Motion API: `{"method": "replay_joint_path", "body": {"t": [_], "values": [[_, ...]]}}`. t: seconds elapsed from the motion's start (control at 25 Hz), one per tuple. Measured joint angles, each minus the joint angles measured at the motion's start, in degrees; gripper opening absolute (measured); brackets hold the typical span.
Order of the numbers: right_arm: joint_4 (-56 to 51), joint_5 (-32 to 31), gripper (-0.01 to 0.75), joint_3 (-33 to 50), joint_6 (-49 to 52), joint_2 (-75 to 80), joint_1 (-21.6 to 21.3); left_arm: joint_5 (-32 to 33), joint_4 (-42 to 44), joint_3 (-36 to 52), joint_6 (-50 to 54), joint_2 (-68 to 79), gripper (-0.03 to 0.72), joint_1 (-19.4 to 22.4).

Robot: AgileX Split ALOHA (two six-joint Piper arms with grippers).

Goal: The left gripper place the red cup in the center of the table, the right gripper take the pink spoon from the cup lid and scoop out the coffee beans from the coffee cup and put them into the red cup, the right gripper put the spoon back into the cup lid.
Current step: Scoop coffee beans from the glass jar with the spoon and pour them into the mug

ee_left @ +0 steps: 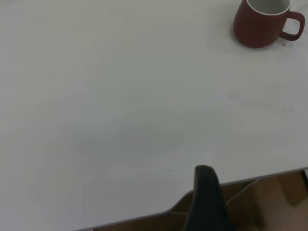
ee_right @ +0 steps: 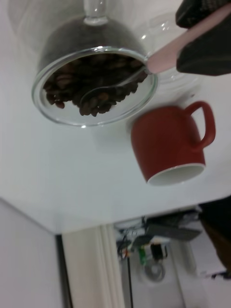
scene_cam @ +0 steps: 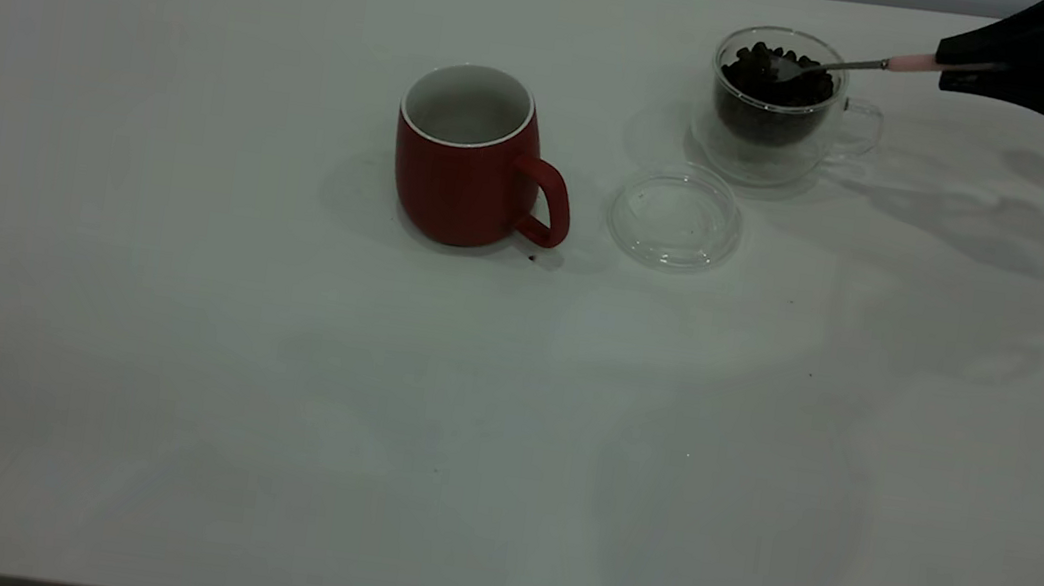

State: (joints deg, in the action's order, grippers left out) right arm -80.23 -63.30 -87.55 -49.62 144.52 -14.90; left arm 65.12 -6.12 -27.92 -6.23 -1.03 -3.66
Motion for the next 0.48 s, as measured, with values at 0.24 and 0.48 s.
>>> {"method": "replay_joint_path", "body": {"t": [0.24, 0.48], "values": [[-4.1, -2.3, 0.113, 0.0, -1.4, 1.4, -1.1, 0.0, 0.0, 0.0, 0.0, 0.0, 0.586, 0.0], [-5.8, -2.3, 0.113, 0.0, -2.9, 2.7, -2.0, 0.0, 0.0, 0.0, 0.0, 0.0, 0.586, 0.0]]}}
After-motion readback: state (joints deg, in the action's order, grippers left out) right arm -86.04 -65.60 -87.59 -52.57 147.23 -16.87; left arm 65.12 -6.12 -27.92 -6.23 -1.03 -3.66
